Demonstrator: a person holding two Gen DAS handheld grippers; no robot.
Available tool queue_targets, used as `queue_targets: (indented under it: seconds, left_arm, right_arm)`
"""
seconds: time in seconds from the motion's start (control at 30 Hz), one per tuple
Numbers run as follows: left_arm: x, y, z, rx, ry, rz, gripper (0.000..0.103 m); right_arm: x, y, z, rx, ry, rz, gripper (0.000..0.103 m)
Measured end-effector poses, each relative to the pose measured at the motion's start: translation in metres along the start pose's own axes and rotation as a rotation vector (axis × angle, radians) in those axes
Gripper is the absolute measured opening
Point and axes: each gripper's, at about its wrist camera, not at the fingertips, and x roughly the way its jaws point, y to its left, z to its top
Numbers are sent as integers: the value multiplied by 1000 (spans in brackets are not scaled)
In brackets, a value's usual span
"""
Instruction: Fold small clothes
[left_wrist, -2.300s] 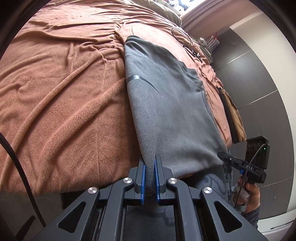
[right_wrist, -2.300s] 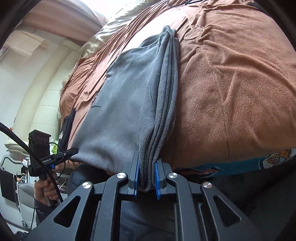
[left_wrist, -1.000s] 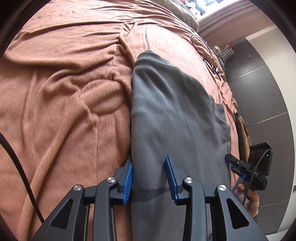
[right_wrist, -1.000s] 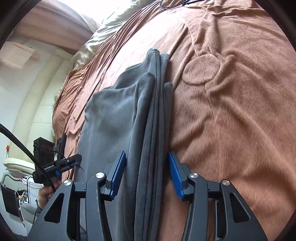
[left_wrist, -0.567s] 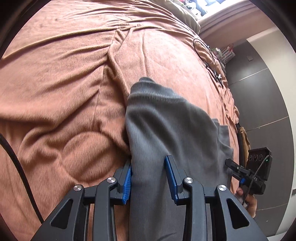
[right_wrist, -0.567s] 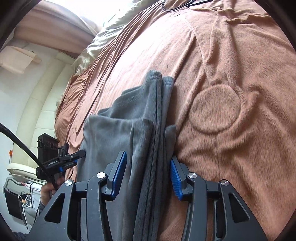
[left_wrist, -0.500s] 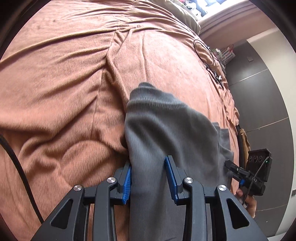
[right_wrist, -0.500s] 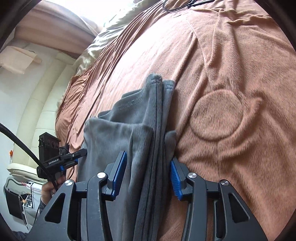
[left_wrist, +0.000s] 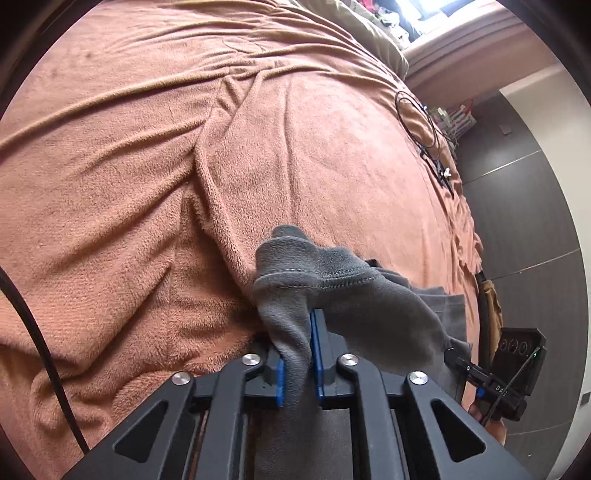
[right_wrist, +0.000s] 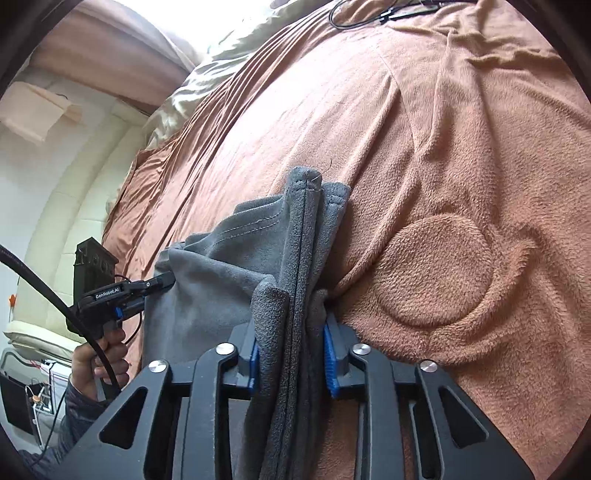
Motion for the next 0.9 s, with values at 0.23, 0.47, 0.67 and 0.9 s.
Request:
queue_targets:
  seconds: [0.23,0.47,0.67,0.9]
  left_arm:
    - [-39,-19,-4,35,-70,-1,7]
    - [-81,-43,-15,77,-125,-57,6]
    - [-116,-70,-26,126,-173,-96,5]
    - [-156,-104,-45,177,-224,-149,5]
  right_arm:
    - [-30,23,-17,-60,-72,23,16]
    - [-59,35,-37,-105,-117,46,16]
    - [-91,40,-56,-126,-158,51,16]
    - [-138,55,-78,-163,-212,49,16]
